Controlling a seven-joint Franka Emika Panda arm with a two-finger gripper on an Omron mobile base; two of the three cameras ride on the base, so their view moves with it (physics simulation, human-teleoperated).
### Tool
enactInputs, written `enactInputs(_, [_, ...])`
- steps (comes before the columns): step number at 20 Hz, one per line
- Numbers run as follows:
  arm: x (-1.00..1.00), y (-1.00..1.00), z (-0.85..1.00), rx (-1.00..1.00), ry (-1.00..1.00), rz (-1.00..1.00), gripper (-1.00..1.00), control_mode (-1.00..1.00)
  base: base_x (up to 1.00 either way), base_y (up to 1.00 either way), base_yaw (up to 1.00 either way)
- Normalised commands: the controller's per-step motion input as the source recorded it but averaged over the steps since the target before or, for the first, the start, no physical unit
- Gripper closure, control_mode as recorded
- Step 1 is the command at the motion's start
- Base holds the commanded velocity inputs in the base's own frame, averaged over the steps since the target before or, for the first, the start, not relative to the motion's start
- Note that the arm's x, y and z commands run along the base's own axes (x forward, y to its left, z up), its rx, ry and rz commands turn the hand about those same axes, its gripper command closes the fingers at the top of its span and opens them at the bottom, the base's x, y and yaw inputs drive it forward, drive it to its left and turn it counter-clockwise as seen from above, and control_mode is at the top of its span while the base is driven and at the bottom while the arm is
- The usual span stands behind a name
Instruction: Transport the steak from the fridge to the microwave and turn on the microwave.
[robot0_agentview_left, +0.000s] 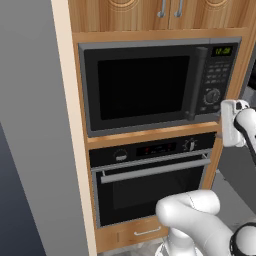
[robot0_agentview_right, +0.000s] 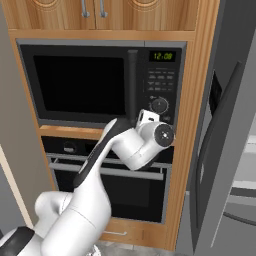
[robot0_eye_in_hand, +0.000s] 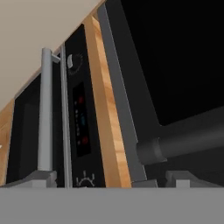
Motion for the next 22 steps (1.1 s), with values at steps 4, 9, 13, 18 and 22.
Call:
enactInputs(4, [0.34, 0.00, -0.06, 0.00, 0.00, 0.00, -1.00, -1.00, 0.00, 0.00, 0.00])
enactInputs(9, [0.27, -0.13, -0.05, 0.00, 0.00, 0.00, -1.00, -1.00, 0.00, 0.00, 0.00])
enactInputs(13, [0.21, -0.17, -0.07, 0.00, 0.00, 0.00, -1.00, -1.00, 0.00, 0.00, 0.00])
enactInputs(18, [0.25, -0.09, -0.09, 0.00, 0.00, 0.00, -1.00, -1.00, 0.00, 0.00, 0.00])
enactInputs(22, [0.25, -0.04, -0.10, 0.00, 0.00, 0.00, -1.00, -1.00, 0.00, 0.00, 0.00])
